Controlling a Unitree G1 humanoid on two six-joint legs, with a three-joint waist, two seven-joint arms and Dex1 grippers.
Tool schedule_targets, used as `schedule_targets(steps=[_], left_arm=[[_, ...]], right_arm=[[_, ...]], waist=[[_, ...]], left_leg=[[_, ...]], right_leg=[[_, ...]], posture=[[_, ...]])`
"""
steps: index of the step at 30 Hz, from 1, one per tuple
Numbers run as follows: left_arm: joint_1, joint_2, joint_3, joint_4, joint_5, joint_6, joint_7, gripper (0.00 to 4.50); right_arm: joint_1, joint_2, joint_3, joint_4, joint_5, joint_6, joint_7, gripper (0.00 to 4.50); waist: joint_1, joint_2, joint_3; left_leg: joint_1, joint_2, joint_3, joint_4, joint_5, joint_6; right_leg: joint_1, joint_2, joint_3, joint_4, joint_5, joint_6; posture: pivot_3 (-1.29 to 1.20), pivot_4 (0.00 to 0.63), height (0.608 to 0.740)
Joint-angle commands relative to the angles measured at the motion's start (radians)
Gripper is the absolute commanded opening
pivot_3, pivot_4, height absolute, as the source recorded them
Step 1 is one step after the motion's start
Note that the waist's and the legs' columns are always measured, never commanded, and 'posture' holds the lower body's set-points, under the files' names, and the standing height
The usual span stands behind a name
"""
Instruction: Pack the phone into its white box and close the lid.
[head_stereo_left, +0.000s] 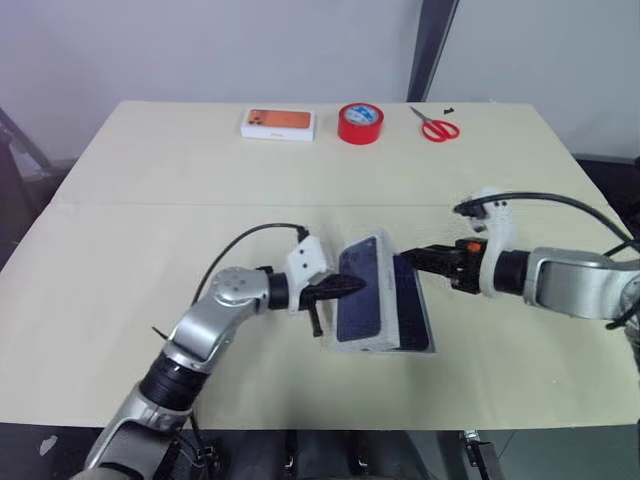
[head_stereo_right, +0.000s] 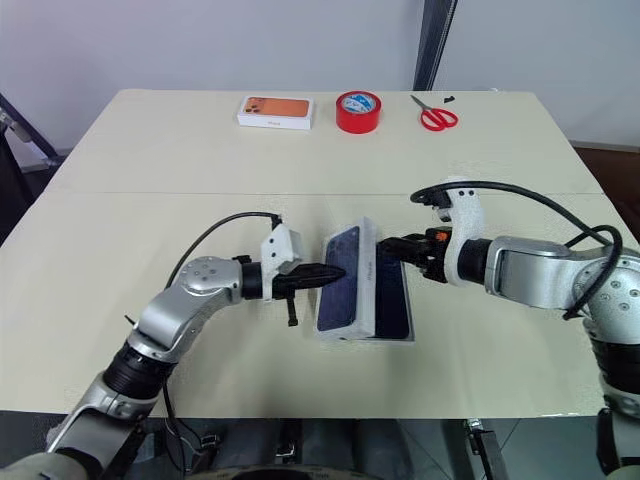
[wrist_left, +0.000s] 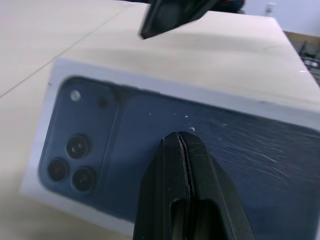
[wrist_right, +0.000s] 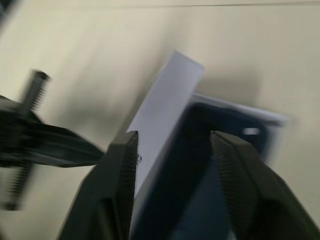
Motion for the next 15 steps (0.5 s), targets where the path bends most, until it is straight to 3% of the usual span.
schedule_targets(steps=[1,6,10,15], left_arm=[[-0.020,-0.016,0.018,-0.020,-0.015,0.007,0.006,0.00],[-0.022,-0.019,0.110,-0.062,-0.074,0.084,0.055,0.00],[0.012,0.112,0.135,-0.096,-0.023,0.141,0.061,0.00],[0.046,0.212,0.076,-0.114,-0.001,0.161,0.002,0.00]], right_arm=[[-0.014,-0.048,0.038,-0.084,-0.198,-0.012,0.165,0.06],[-0.002,-0.141,0.141,-0.181,-0.516,-0.088,0.352,0.06],[0.041,-0.206,0.219,-0.217,-0.746,-0.175,0.475,0.06],[0.076,-0.186,0.246,-0.236,-0.874,-0.219,0.570,0.06]], waist=[[0.000,0.000,0.000],[0.001,0.000,0.000],[-0.002,0.000,0.000],[0.002,0.000,0.000]], left_leg=[[0.000,0.000,0.000,0.000,0.000,0.000],[0.000,0.000,0.000,0.000,0.000,0.000],[0.000,0.000,0.000,0.000,0.000,0.000],[0.000,0.000,0.000,0.000,0.000,0.000]], right_leg=[[0.000,0.000,0.000,0.000,0.000,0.000],[-0.001,0.000,0.000,0.000,0.000,0.000],[-0.001,0.000,0.000,0.000,0.000,0.000],[-0.001,-0.001,0.000,0.000,0.000,0.000]], posture=[[0.00,0.150,0.725],[0.00,0.150,0.725],[0.00,0.150,0.725],[0.00,0.150,0.725]])
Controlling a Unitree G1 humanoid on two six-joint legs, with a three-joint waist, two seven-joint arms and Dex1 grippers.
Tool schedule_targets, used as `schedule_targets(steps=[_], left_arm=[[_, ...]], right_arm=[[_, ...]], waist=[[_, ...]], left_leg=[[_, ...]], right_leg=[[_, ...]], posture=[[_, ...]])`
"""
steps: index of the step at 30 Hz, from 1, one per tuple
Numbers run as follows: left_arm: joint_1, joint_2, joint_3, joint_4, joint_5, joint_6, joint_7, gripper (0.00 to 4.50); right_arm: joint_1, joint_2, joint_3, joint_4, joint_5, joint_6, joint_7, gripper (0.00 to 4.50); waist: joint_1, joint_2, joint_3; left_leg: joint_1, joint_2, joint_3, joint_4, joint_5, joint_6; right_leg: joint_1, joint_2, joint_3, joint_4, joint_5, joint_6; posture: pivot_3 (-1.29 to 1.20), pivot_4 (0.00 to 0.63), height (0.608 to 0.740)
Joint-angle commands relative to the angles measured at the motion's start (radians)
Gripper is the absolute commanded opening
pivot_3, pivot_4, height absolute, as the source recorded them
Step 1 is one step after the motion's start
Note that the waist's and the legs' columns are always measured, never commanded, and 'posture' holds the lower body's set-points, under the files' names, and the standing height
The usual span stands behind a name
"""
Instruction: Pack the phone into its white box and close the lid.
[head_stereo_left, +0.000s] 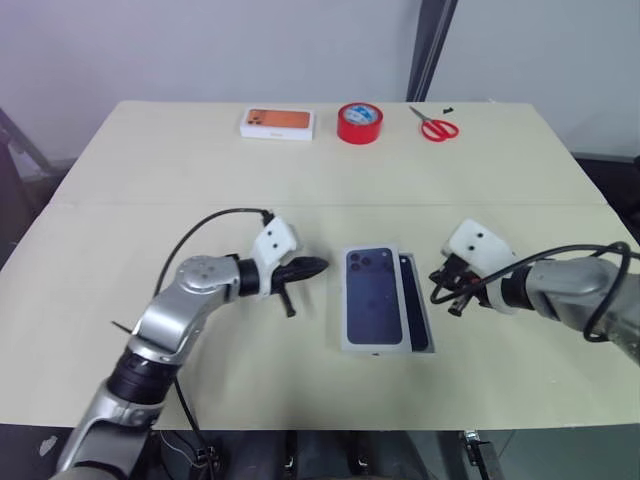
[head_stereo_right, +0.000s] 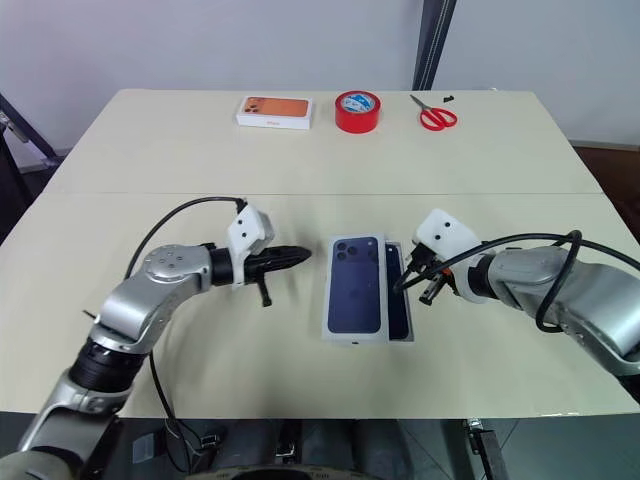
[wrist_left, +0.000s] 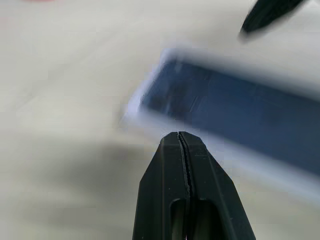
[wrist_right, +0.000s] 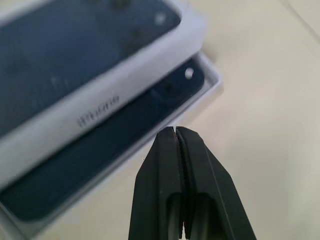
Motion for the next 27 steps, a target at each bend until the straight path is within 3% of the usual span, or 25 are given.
schedule_targets(steps=[1,10,21,27], left_arm=[[-0.008,0.014,-0.052,-0.038,0.013,0.012,-0.036,0.00],[-0.089,-0.076,-0.181,0.040,0.065,0.002,-0.060,0.00],[-0.121,-0.199,-0.187,0.050,0.052,0.013,-0.051,0.00],[-0.130,-0.210,-0.168,0.060,0.053,0.016,-0.044,0.00]], right_arm=[[0.003,0.016,0.005,-0.045,-0.087,-0.037,0.059,0.06],[0.000,0.096,0.047,-0.086,-0.201,0.006,0.125,0.06],[0.040,0.082,-0.039,-0.076,-0.262,0.033,0.198,0.06],[0.071,0.078,-0.075,-0.082,-0.288,0.034,0.223,0.06]], waist=[[0.006,0.000,0.000],[0.022,0.000,0.000],[0.022,0.000,0.000],[0.022,0.000,0.000]], left_leg=[[0.000,0.000,0.000,0.000,0.000,0.000],[0.000,0.000,0.000,0.000,0.000,0.000],[0.000,0.000,0.000,0.000,0.000,0.000],[0.000,-0.001,0.000,0.001,0.000,0.000]], right_leg=[[0.000,0.000,0.000,0.000,0.000,0.000],[0.000,-0.001,0.000,-0.001,0.000,0.000],[0.000,-0.001,0.000,-0.001,0.000,0.000],[0.000,0.000,0.000,0.000,0.000,0.000]], posture=[[0.00,0.150,0.725],[0.00,0.150,0.725],[0.00,0.150,0.725],[0.00,0.150,0.725]])
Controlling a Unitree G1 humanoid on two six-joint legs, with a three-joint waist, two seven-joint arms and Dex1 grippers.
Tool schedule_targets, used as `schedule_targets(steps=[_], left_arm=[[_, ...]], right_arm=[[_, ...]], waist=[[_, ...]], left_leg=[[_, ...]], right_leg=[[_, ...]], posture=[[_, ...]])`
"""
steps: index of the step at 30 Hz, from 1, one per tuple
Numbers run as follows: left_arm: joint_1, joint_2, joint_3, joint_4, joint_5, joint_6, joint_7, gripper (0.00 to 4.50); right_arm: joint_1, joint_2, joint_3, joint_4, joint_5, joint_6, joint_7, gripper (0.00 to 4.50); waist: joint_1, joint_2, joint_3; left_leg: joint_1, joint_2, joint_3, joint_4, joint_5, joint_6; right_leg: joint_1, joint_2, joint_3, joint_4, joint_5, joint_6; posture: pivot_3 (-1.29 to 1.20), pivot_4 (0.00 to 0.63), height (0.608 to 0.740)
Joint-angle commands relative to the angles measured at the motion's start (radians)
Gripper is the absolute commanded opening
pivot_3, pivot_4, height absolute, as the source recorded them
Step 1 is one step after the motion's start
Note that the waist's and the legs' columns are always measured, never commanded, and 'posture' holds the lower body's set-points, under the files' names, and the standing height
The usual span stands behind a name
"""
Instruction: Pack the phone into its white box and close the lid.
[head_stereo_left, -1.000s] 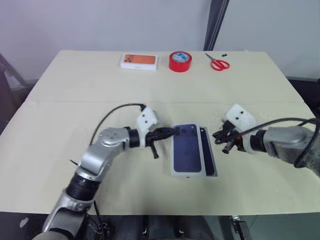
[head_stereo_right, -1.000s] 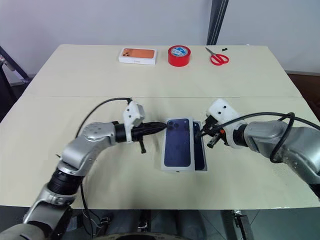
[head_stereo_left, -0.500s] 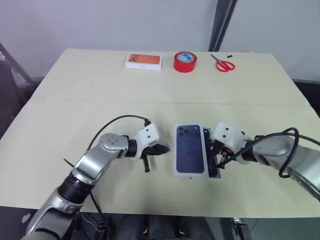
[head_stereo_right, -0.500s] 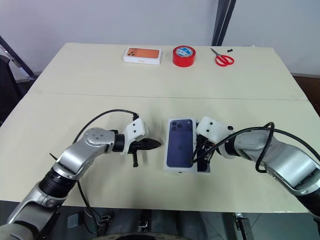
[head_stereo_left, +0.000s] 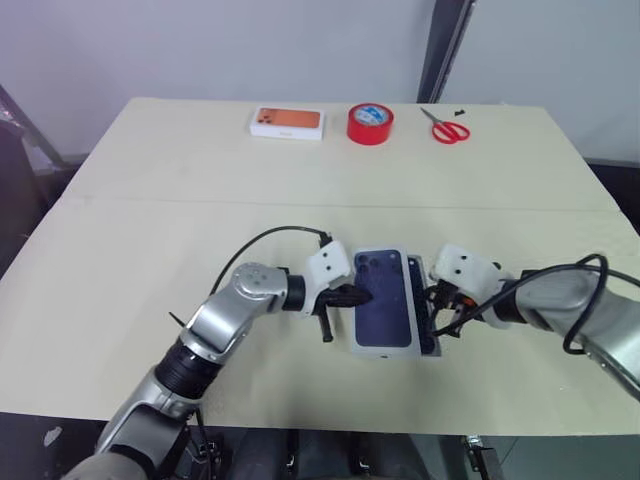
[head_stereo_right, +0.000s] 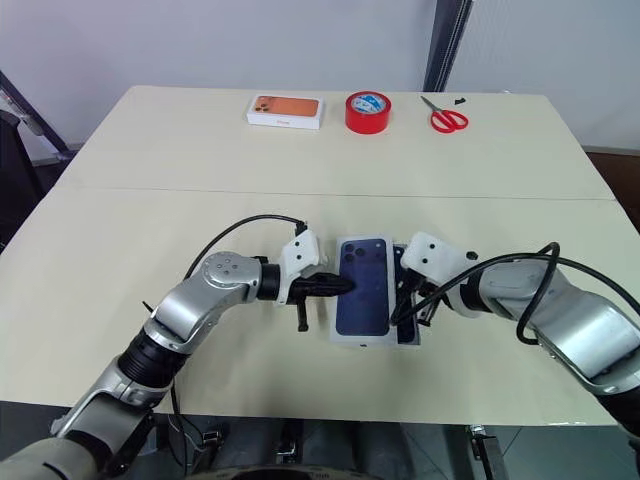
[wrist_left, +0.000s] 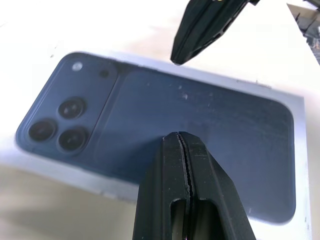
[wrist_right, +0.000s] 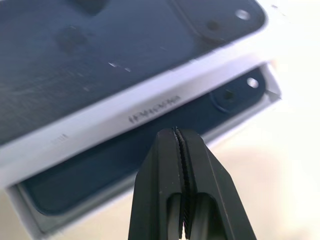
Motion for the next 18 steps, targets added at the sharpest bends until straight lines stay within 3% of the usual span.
schedule_targets(steps=[1,10,18], left_arm=[[-0.018,0.014,0.030,-0.016,-0.002,-0.003,0.004,0.00],[0.001,0.176,0.011,-0.048,0.060,0.023,-0.009,0.00],[-0.028,0.062,-0.049,0.032,0.080,-0.003,0.003,0.00]], right_arm=[[0.008,-0.008,-0.044,-0.028,-0.023,0.002,0.012,0.06],[0.014,0.035,-0.034,-0.053,-0.049,0.020,0.007,0.06],[-0.002,0.069,-0.003,-0.057,-0.070,0.030,0.023,0.06]], waist=[[-0.001,0.000,0.000],[0.000,0.000,0.000],[0.001,0.000,0.000]], left_leg=[[0.000,0.000,0.000,0.000,0.000,0.000],[0.001,0.000,0.000,0.000,0.000,0.000],[0.000,-0.001,0.000,0.001,0.000,0.000]], right_leg=[[0.000,0.000,0.000,0.000,0.000,0.000],[0.000,0.000,0.000,0.001,0.000,0.000],[0.001,0.000,0.000,0.000,0.000,0.000]], posture=[[0.00,0.150,0.725],[0.00,0.150,0.725],[0.00,0.150,0.725]])
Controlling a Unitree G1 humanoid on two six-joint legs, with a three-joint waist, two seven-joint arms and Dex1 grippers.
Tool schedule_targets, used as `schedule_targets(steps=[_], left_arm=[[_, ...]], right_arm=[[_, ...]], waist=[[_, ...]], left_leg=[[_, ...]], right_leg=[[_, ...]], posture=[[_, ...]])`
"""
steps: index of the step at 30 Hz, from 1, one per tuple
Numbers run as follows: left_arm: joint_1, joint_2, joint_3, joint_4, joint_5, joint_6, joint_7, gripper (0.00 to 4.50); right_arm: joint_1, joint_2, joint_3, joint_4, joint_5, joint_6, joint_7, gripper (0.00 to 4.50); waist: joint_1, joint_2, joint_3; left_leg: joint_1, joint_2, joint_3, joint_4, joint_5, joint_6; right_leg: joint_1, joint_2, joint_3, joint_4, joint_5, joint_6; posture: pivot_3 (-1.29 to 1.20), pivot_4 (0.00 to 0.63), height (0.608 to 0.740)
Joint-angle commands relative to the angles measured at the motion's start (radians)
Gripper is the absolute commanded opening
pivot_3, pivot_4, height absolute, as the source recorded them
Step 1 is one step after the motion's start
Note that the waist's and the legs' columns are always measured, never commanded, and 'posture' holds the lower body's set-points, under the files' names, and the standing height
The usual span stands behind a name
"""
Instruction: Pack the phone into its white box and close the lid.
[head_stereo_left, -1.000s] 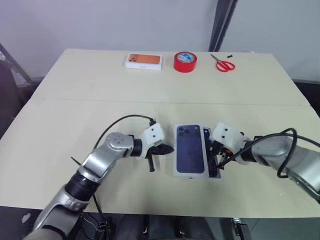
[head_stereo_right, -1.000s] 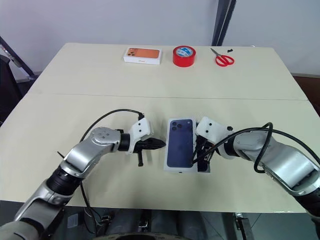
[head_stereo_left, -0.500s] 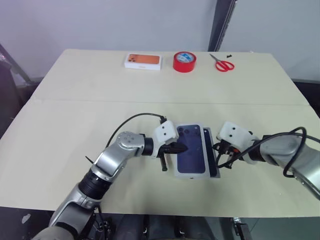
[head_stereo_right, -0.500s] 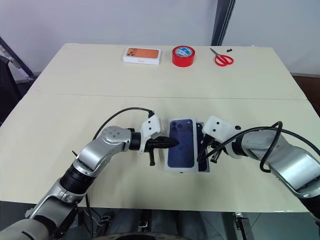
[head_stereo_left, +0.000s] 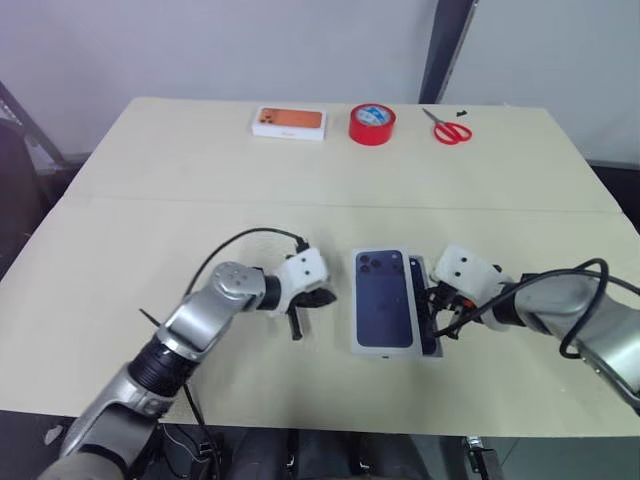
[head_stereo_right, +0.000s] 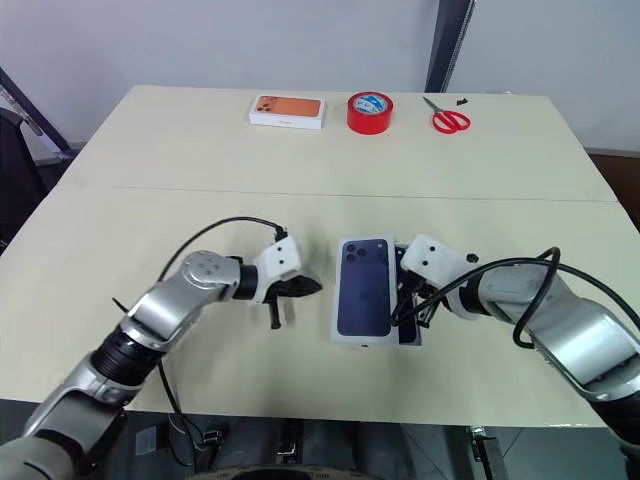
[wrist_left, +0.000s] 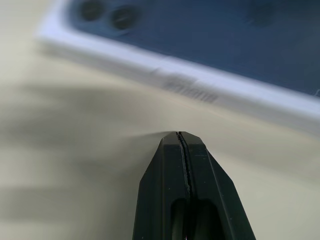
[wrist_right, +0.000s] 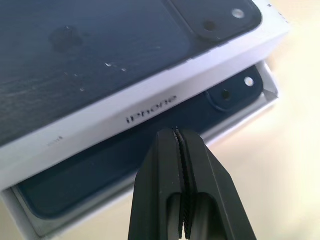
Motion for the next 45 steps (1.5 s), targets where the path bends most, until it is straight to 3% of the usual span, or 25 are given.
schedule_targets(steps=[1,9,45], left_arm=[[-0.025,-0.042,0.009,-0.003,-0.009,-0.017,0.006,0.00],[-0.023,-0.098,0.048,-0.029,-0.044,0.008,0.010,0.00],[-0.033,-0.142,0.024,-0.029,-0.031,0.022,0.025,0.00]], right_arm=[[-0.016,0.003,-0.005,-0.037,-0.017,0.003,0.007,0.06],[-0.003,-0.001,-0.032,-0.045,-0.023,0.017,0.028,0.06],[0.078,-0.002,-0.074,-0.026,-0.093,0.000,0.065,0.06]], waist=[[-0.001,0.000,0.000],[-0.001,0.000,0.000],[-0.001,0.000,0.000]], left_leg=[[0.000,0.000,0.000,0.000,0.000,0.000],[0.000,0.000,0.000,0.000,0.000,0.000],[0.000,0.000,0.000,0.001,0.000,0.000]], right_leg=[[0.000,0.000,0.000,0.000,0.000,0.000],[0.000,0.001,0.000,0.001,0.000,0.000],[0.000,0.001,0.000,0.001,0.000,0.000]], posture=[[0.00,0.150,0.725],[0.00,0.150,0.725],[0.00,0.150,0.725]])
